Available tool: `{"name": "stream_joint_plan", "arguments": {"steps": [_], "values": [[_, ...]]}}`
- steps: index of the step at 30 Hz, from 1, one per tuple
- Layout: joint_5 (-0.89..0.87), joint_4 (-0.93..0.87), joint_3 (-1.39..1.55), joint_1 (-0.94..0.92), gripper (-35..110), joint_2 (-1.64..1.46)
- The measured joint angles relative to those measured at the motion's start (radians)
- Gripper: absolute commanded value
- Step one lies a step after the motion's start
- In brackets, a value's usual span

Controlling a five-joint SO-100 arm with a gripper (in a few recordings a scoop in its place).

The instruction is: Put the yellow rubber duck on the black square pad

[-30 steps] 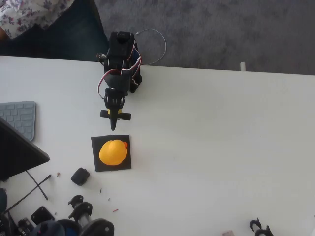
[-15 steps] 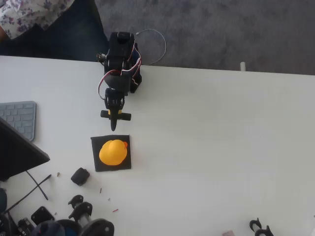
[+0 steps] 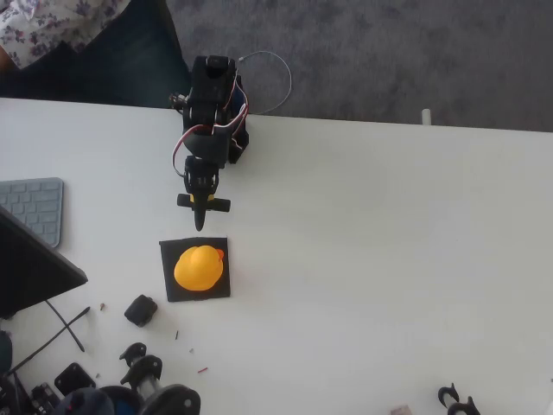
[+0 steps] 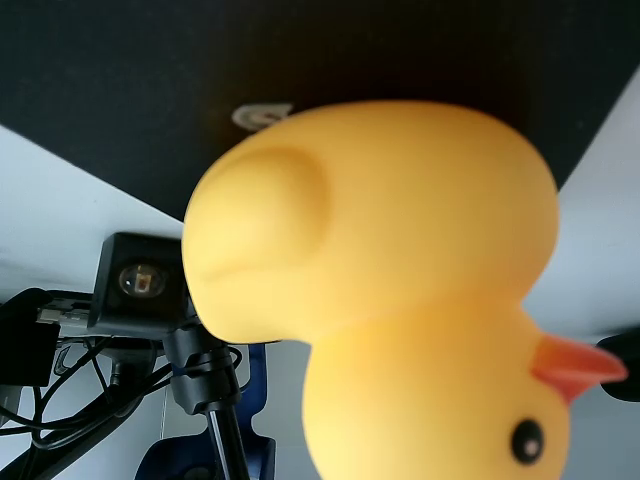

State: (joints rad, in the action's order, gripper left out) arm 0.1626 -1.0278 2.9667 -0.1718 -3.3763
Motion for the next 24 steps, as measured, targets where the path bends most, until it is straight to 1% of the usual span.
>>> {"name": "stream_joint_plan", "arguments": {"steps": [22, 24], "values": [[0.0, 0.0, 0.006, 0.0, 11, 0.0], [0.0, 0.0, 0.006, 0.0, 9, 0.0]]}}
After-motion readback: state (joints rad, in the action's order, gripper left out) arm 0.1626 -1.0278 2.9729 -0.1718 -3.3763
